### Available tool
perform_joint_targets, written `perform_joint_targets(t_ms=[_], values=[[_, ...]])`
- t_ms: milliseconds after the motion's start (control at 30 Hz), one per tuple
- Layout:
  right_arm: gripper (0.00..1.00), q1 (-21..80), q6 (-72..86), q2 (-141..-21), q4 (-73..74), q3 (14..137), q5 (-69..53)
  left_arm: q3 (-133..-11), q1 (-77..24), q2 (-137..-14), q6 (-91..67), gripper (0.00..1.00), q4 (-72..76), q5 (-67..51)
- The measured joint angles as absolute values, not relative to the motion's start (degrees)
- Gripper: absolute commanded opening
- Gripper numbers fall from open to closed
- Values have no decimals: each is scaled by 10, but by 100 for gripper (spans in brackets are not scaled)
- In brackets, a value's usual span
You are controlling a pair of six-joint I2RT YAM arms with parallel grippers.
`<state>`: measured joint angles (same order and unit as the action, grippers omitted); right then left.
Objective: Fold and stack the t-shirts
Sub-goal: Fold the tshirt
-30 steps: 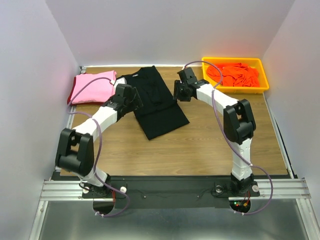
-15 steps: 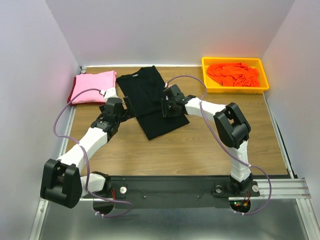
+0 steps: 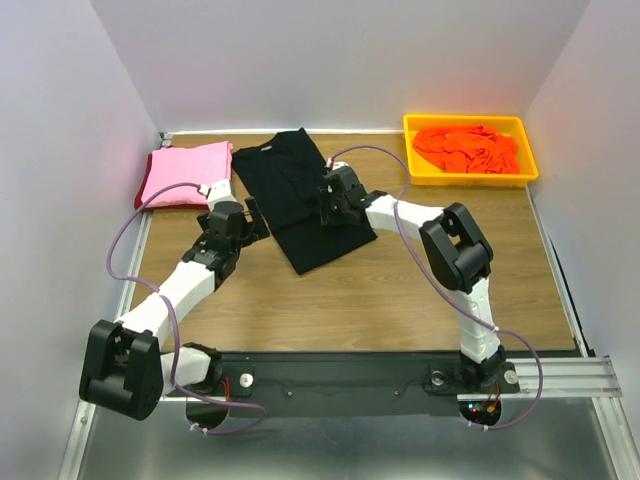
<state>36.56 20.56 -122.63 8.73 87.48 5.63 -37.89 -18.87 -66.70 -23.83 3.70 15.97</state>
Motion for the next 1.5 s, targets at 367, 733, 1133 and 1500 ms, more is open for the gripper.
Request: perform_joint_targets(t_ms=[367, 733, 1133, 1500], values=[[52, 366, 187, -1309, 80, 1028, 82, -378, -189, -667, -233, 99, 45, 154], [54, 365, 173, -1358, 78, 1138, 92, -378, -193, -670, -224, 90, 54, 122], [53, 301, 192, -1113, 69, 875, 75, -505, -226, -856, -221, 41, 69, 50], [53, 259, 212, -999, 75, 711, 23, -599, -237, -1031, -214, 39, 186, -107]])
